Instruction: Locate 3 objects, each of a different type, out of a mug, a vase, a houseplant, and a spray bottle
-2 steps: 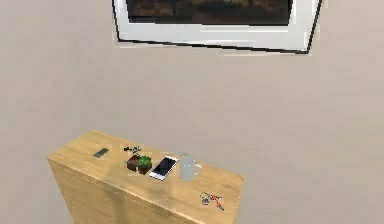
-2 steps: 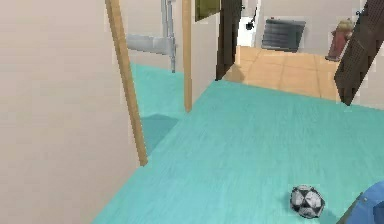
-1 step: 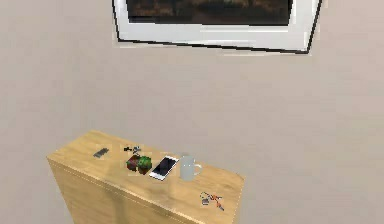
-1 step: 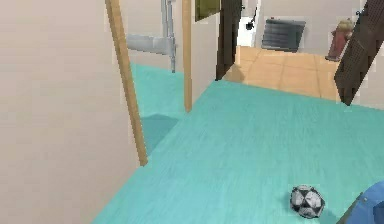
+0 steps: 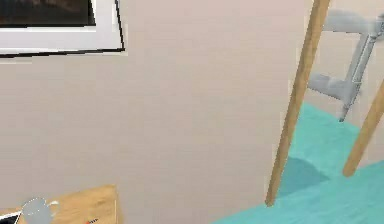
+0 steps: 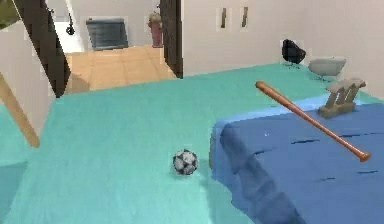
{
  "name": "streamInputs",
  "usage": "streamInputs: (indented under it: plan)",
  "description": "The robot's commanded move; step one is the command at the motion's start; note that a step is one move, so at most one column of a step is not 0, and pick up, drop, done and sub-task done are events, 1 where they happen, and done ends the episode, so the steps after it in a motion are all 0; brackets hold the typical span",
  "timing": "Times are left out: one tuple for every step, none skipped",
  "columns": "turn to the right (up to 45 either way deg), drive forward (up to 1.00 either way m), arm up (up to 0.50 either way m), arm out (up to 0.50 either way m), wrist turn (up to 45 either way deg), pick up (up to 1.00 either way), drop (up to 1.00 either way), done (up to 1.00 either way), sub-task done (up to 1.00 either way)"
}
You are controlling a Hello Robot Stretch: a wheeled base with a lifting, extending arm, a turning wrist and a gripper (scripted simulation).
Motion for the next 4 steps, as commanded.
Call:
streamInputs:
  plan:
    - [45.0,0.00,0.00,0.00,0.0,0.00,0.00,0.00,0.00]
    - [12.0,0.00,0.00,0.00,0.0,0.00,0.00,0.00,0.00]
    - [0.0,1.00,0.00,0.00,0.0,0.00,0.00,0.00,0.00]
    - [3.0,0.00,0.00,0.00,0.0,0.00,0.00,0.00,0.00]
